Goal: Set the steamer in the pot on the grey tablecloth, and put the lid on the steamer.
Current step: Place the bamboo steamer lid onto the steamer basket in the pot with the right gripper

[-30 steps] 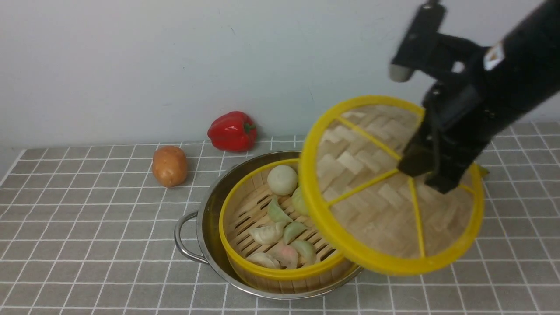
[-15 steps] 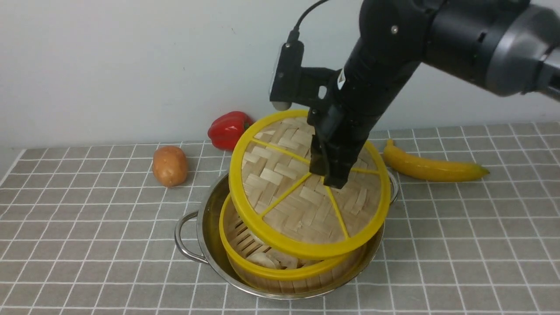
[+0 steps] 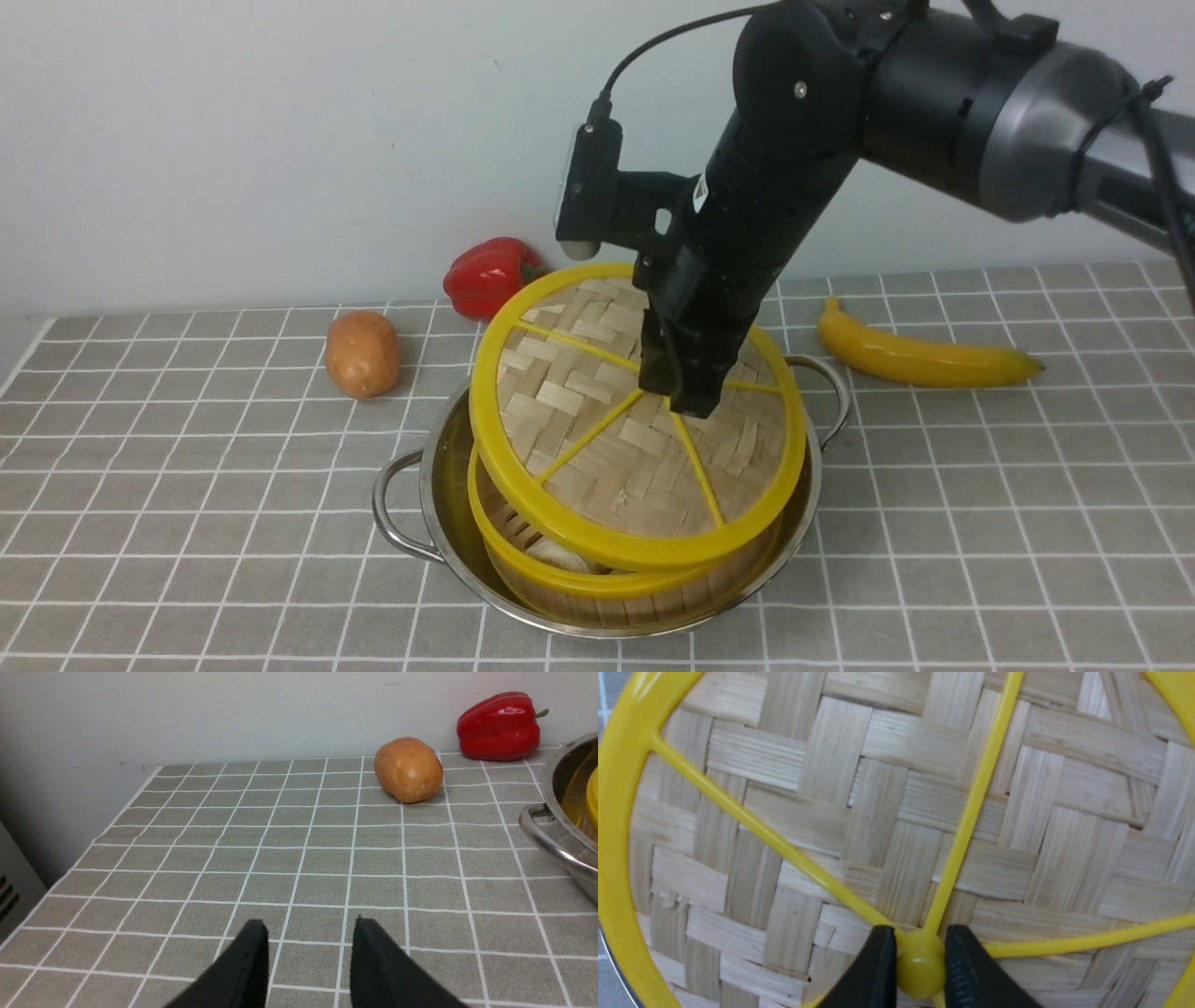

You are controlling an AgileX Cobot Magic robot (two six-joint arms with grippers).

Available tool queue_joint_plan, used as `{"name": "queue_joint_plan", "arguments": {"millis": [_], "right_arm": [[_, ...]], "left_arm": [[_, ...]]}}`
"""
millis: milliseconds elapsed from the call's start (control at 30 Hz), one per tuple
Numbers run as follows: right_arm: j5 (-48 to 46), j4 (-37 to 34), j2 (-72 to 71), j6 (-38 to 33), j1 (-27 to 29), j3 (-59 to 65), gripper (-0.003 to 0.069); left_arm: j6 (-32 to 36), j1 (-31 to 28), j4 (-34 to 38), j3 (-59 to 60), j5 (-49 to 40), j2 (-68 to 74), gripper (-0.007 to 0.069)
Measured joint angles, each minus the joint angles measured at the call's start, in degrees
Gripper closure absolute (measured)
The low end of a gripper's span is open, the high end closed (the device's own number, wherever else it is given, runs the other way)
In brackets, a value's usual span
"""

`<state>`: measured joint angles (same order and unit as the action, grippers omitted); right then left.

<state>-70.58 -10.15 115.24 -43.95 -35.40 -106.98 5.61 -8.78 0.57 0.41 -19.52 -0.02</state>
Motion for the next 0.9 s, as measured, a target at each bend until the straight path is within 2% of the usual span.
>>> {"name": "queue_joint_plan", "arguments": {"millis": [333,667,900], "right_arm": [[1.70,-1.36,0.06,-3.90,0.00,0.00,0.0515],[1.36,-1.71,2.14,-4.30,0.00,0.00,0.0515],[2.18,-2.54,4.11,-8.23,0.00,-0.04,0.0515]], "left_arm": [[0.00,0.00,0.00,0.00,0.00,0.00,0.0382],[0.00,0.00,0.00,0.00,0.00,0.00,0.0382],[0.00,0.00,0.00,0.00,0.00,0.00,0.0382]]}}
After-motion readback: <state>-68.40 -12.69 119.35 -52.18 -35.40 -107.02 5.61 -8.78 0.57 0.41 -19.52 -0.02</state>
